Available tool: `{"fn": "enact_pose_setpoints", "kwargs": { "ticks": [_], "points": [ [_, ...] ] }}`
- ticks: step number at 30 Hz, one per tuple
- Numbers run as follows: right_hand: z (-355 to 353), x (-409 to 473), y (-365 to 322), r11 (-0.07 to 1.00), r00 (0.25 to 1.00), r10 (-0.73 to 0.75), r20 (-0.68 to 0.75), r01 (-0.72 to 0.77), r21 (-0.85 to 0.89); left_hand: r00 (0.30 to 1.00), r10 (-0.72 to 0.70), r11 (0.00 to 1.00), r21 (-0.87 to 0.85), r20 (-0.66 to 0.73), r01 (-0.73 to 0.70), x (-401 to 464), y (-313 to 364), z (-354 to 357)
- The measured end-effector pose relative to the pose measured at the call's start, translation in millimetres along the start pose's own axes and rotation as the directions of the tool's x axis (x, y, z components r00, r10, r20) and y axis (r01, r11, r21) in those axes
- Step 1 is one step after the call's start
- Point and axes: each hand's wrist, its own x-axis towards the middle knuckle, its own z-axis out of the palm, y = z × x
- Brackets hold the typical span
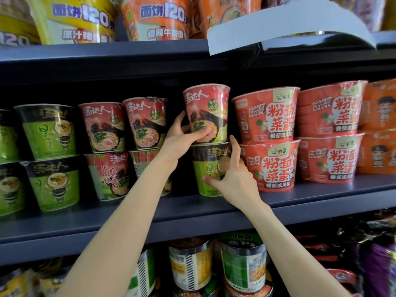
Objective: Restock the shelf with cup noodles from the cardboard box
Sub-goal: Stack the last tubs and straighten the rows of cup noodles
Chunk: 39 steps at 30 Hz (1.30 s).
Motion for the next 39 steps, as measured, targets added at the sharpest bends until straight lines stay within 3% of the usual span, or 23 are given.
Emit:
{"fn": "enact_pose_setpoints", "kwargs": {
  "ticks": [5, 11, 39],
  "points": [
    [1, -6, -7, 0.989, 0.992, 0.015, -0.125, -0.033, -0.144, 0.984, 0.074, 0.99, 0.129, -0.16, -0.053, 0, -4, 16],
    [-6, -7, -6, 0.986, 0.996, 0.072, -0.049, -0.079, -0.145, 0.979, 0.107, 0.974, 0.216, -0.173, -0.069, 1, -8, 17],
    [1, -6, -8, 0.978, 0.993, -0.02, -0.12, -0.005, -0.207, 0.948, 0.196, 0.942, 0.316, -0.252, -0.111, -4, -14, 17]
  ]
}}
